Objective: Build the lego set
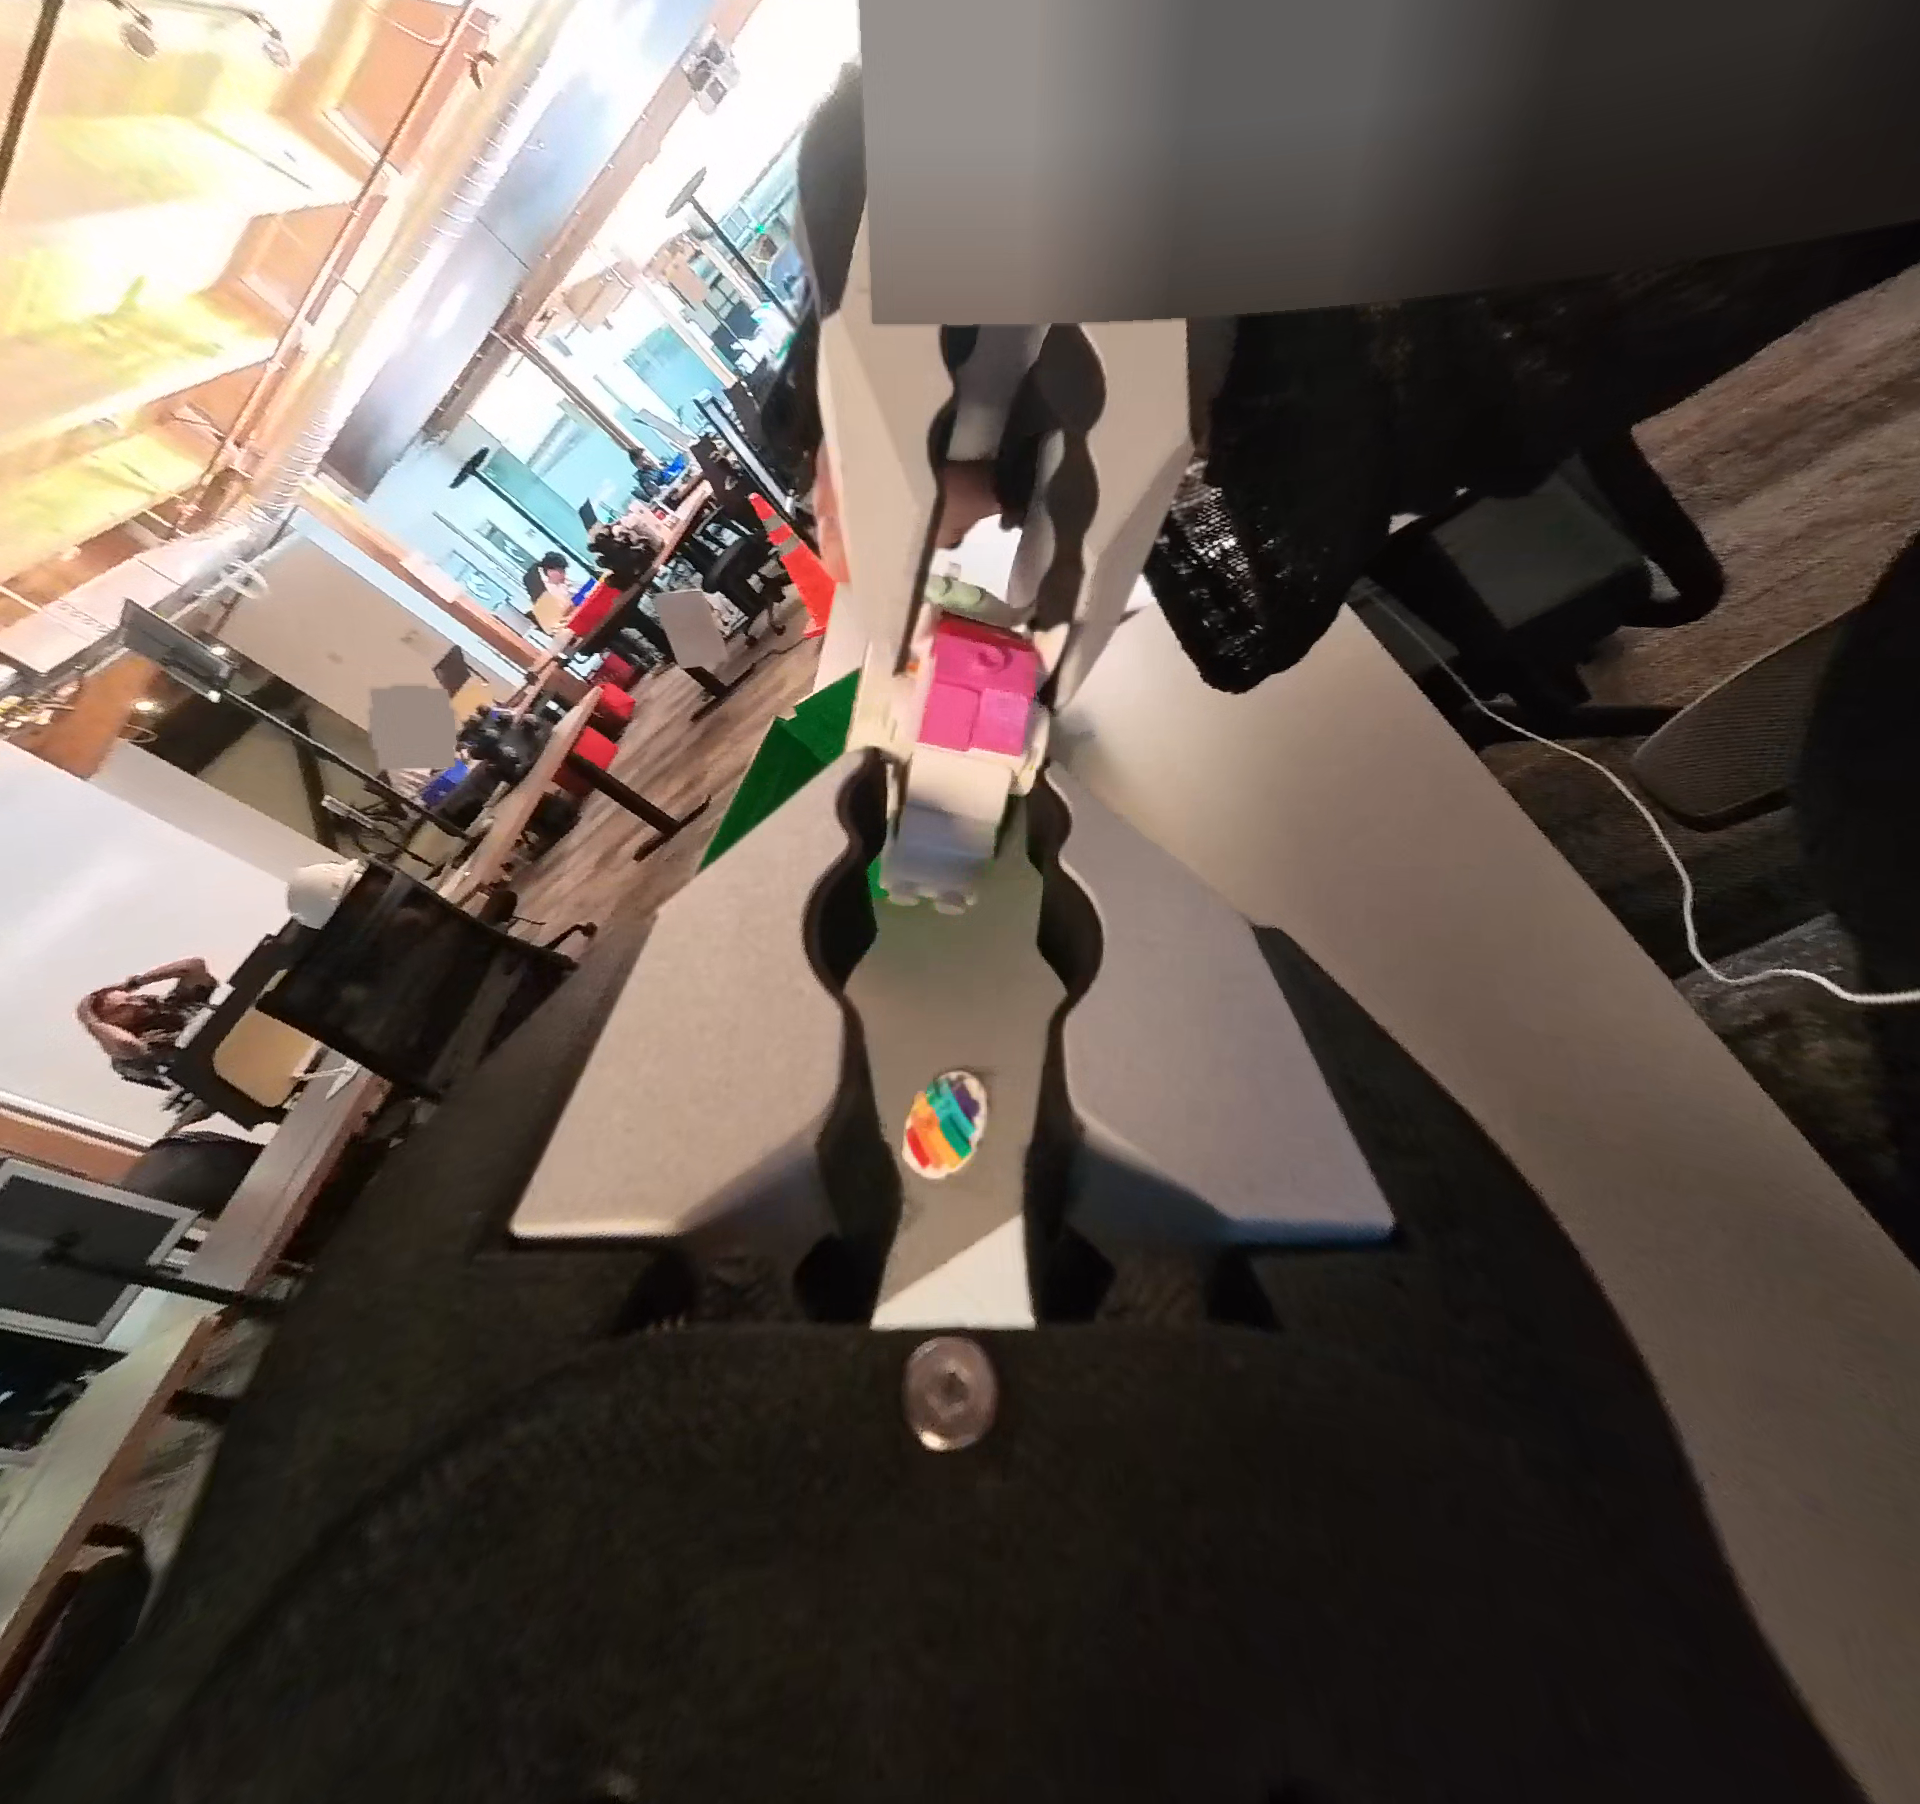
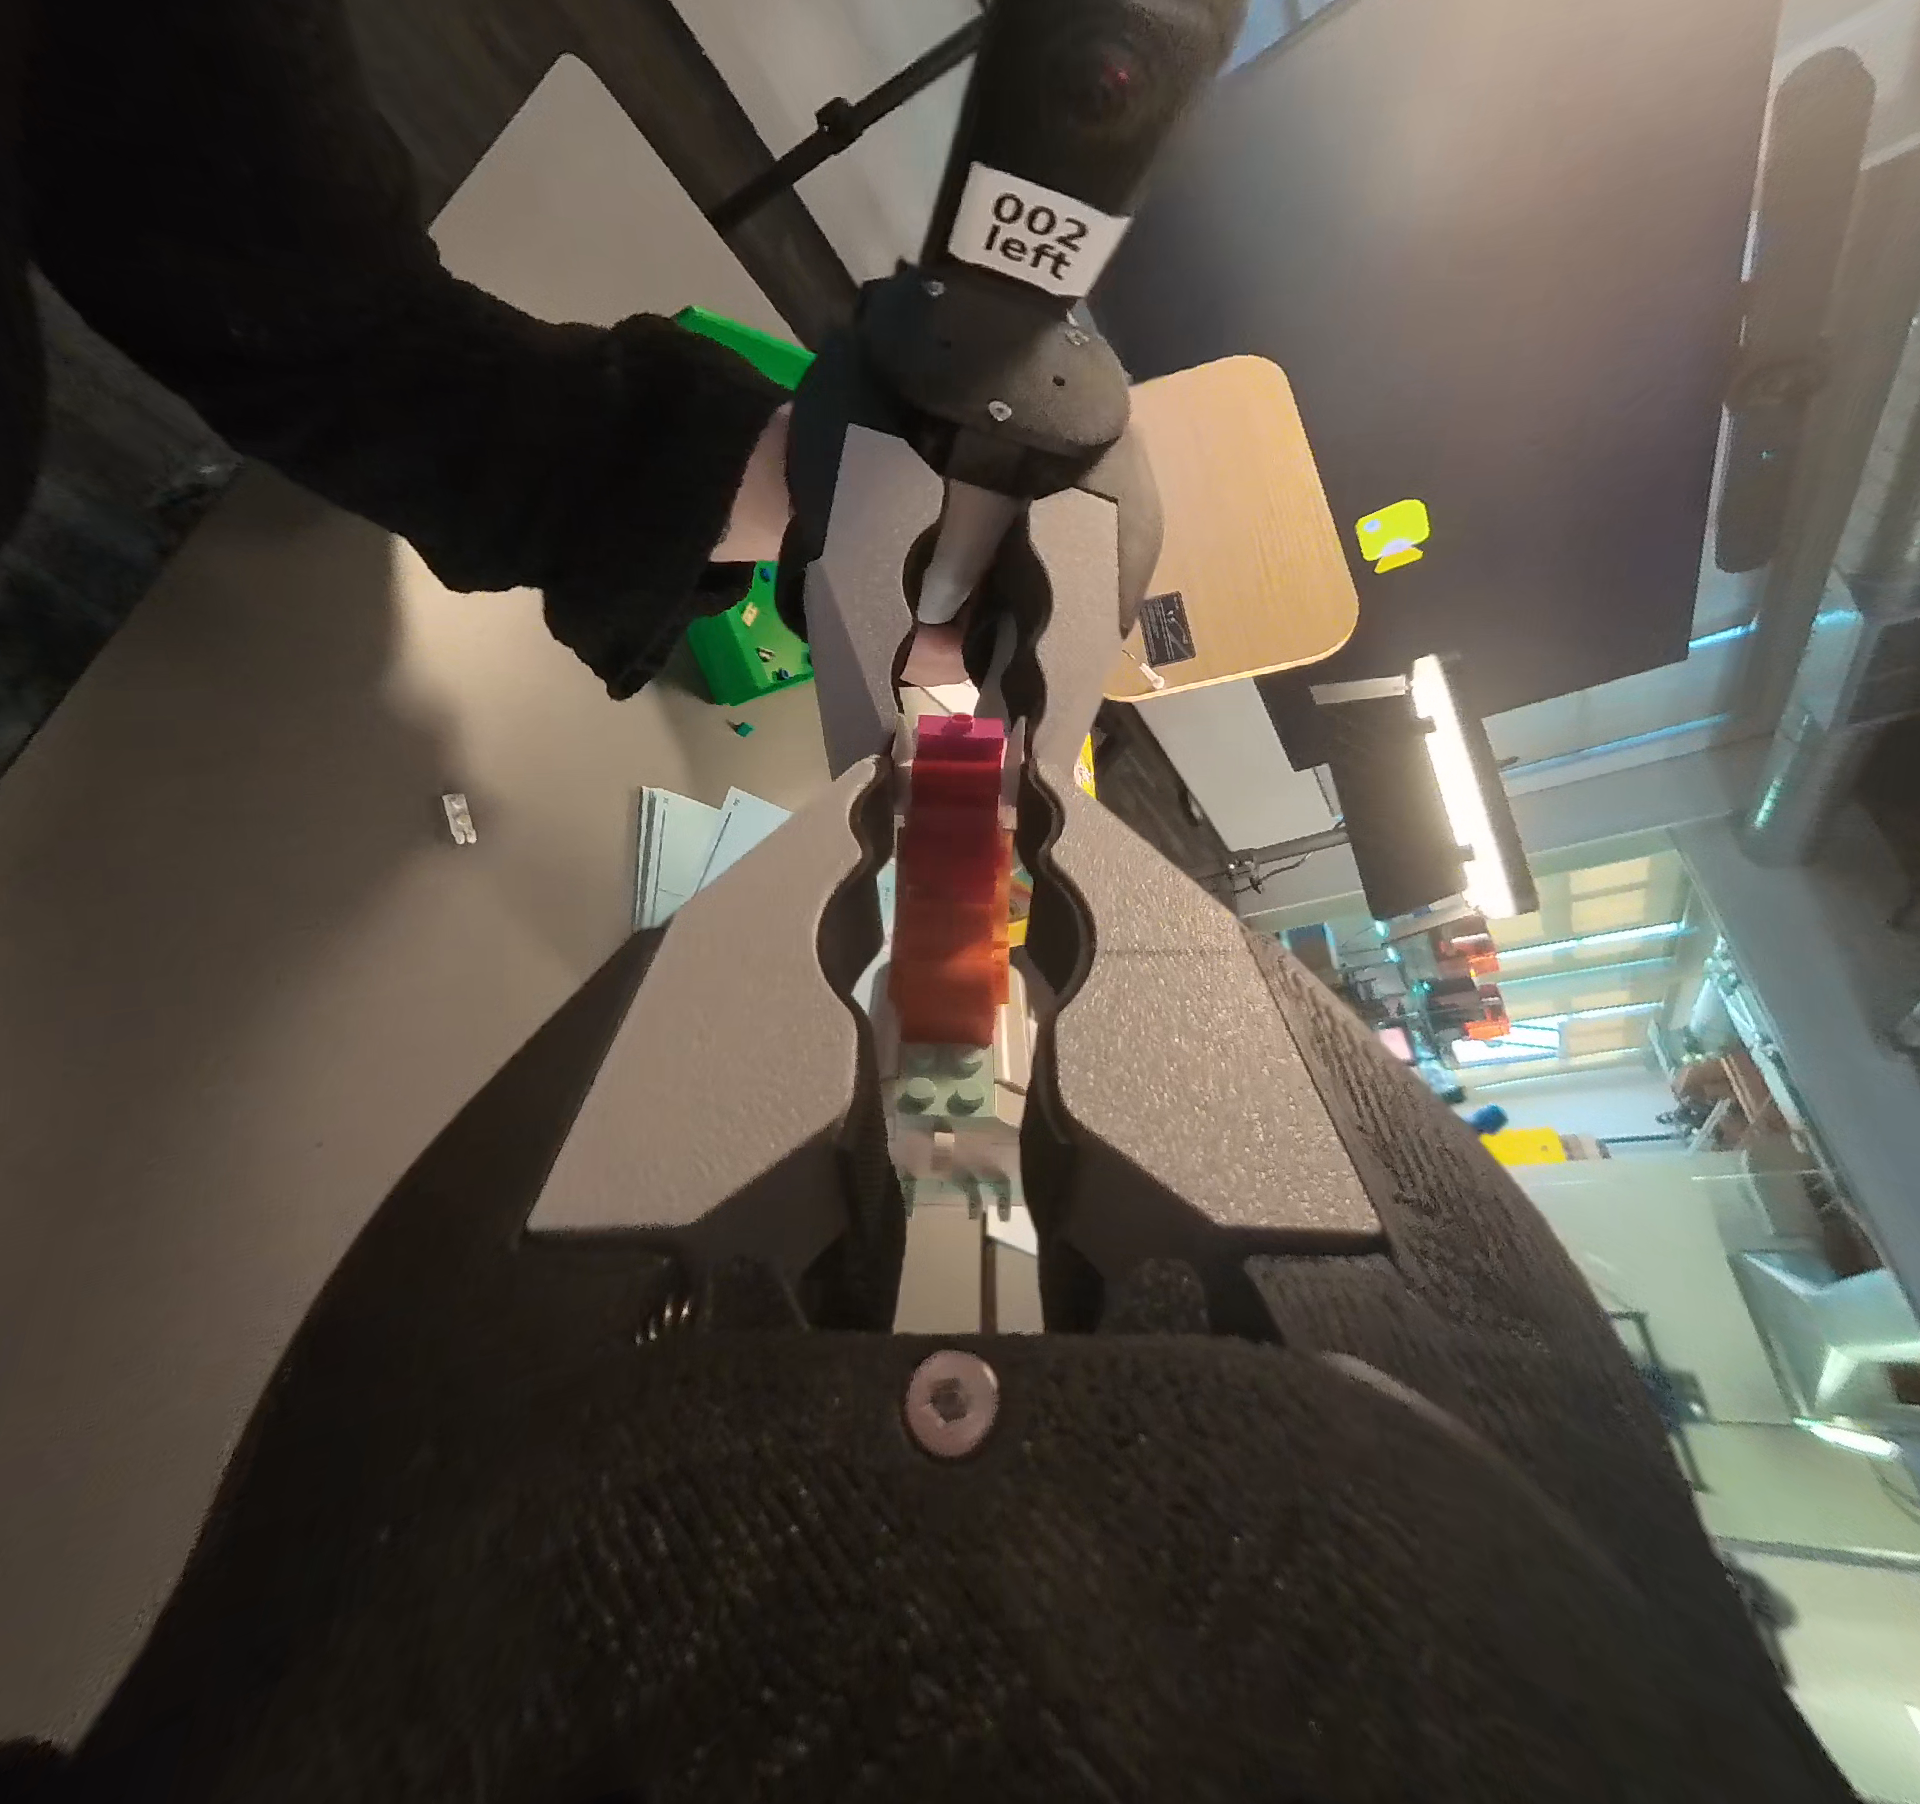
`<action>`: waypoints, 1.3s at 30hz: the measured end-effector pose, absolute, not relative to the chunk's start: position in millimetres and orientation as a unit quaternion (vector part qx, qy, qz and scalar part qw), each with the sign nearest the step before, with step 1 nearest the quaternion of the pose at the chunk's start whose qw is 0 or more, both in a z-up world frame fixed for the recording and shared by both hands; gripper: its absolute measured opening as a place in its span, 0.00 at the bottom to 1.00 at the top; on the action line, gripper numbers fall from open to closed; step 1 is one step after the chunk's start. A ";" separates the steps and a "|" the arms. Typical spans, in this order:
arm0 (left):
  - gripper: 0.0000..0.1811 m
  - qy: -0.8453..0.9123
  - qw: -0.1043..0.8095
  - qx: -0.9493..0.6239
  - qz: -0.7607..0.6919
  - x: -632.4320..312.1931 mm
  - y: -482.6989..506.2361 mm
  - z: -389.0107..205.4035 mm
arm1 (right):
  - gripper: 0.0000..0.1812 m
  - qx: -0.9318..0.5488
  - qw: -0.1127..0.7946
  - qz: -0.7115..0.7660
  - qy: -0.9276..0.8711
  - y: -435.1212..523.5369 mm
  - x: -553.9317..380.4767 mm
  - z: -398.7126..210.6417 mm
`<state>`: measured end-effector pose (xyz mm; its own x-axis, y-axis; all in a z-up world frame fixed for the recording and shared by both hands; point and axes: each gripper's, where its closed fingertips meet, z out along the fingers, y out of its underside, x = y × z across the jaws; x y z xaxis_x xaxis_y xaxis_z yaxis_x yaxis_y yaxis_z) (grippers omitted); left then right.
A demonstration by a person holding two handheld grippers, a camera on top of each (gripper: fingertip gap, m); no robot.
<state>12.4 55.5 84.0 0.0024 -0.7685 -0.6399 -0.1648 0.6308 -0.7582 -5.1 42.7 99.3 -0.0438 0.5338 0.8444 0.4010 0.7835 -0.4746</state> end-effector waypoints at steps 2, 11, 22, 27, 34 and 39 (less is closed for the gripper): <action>0.15 0.667 0.607 -0.351 -0.252 13.4 53.1 82.2 | 0.12 -0.313 0.608 0.043 -0.728 40.6 -4.7 97.6; 0.17 0.626 0.687 -0.291 -0.226 11.3 50.1 101.9 | 0.12 -0.320 0.649 0.095 -0.683 38.4 -6.8 111.4; 0.16 0.627 0.688 -0.263 -0.255 18.9 35.9 104.7 | 0.12 -0.325 0.652 0.206 -0.653 26.4 -14.6 115.1; 0.16 0.647 0.665 -0.262 -0.264 16.7 32.4 99.4 | 0.13 -0.328 0.637 0.221 -0.662 22.8 -15.6 111.3; 0.16 0.655 0.658 -0.258 -0.270 15.8 30.0 97.5 | 0.14 -0.329 0.623 0.222 -0.674 20.4 -15.6 108.8; 0.16 0.661 0.647 -0.256 -0.282 14.9 27.0 96.2 | 0.12 -0.308 0.638 0.188 -0.680 19.3 -16.5 107.9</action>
<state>14.9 27.0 96.2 -0.0320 -0.7029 -0.7106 0.0274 0.7100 -0.7036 -16.5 19.3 107.9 0.0050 0.6594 0.7518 0.1784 0.7392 -0.6495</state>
